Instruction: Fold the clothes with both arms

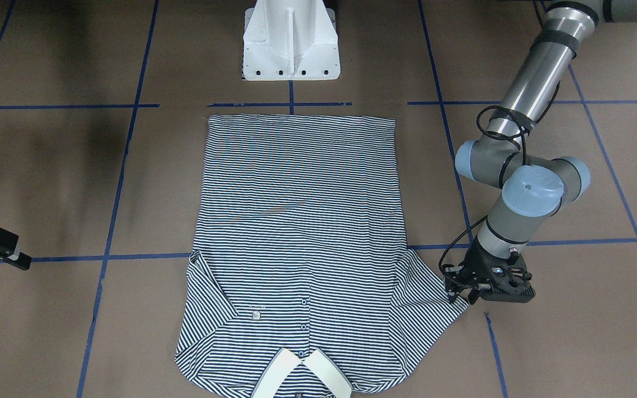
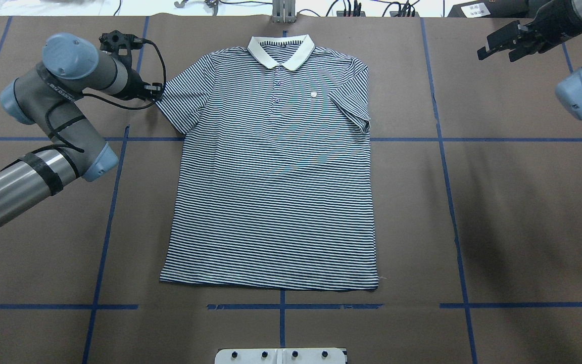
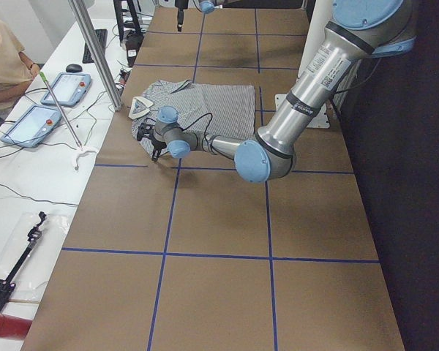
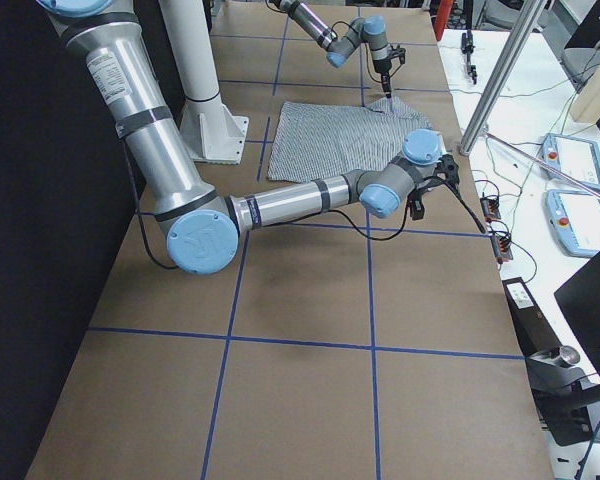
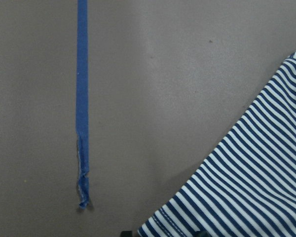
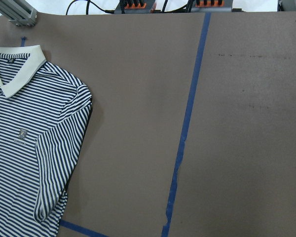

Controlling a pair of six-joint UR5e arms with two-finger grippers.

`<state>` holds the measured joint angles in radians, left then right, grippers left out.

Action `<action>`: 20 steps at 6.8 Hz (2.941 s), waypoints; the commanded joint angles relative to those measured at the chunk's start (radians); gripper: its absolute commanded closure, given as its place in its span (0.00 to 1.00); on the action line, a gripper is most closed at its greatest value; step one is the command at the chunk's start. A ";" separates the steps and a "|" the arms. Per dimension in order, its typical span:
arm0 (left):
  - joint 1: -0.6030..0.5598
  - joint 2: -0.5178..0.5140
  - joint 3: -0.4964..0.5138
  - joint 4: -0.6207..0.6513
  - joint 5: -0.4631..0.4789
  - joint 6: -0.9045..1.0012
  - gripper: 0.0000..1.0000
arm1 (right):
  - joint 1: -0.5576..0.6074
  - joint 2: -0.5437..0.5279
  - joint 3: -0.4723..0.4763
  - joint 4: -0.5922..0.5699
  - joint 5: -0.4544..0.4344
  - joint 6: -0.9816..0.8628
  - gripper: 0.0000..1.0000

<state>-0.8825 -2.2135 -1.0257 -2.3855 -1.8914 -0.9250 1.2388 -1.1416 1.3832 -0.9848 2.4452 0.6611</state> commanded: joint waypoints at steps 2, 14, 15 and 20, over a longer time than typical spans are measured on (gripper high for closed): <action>-0.007 -0.043 -0.007 0.002 -0.005 -0.023 1.00 | 0.001 -0.001 -0.012 -0.002 -0.002 -0.005 0.00; 0.135 -0.196 0.009 0.028 0.227 -0.324 0.23 | -0.080 0.000 -0.021 0.000 -0.105 0.032 0.00; 0.151 -0.151 -0.111 0.040 0.221 -0.327 0.20 | -0.176 0.005 0.046 0.000 -0.243 0.189 0.00; 0.195 0.130 -0.502 0.037 0.215 -0.311 0.22 | -0.957 -0.138 0.686 -0.431 -1.048 1.109 0.05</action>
<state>-0.6883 -2.0984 -1.5145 -2.3436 -1.6763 -1.2402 0.4652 -1.2632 1.9100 -1.2102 1.5585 1.5737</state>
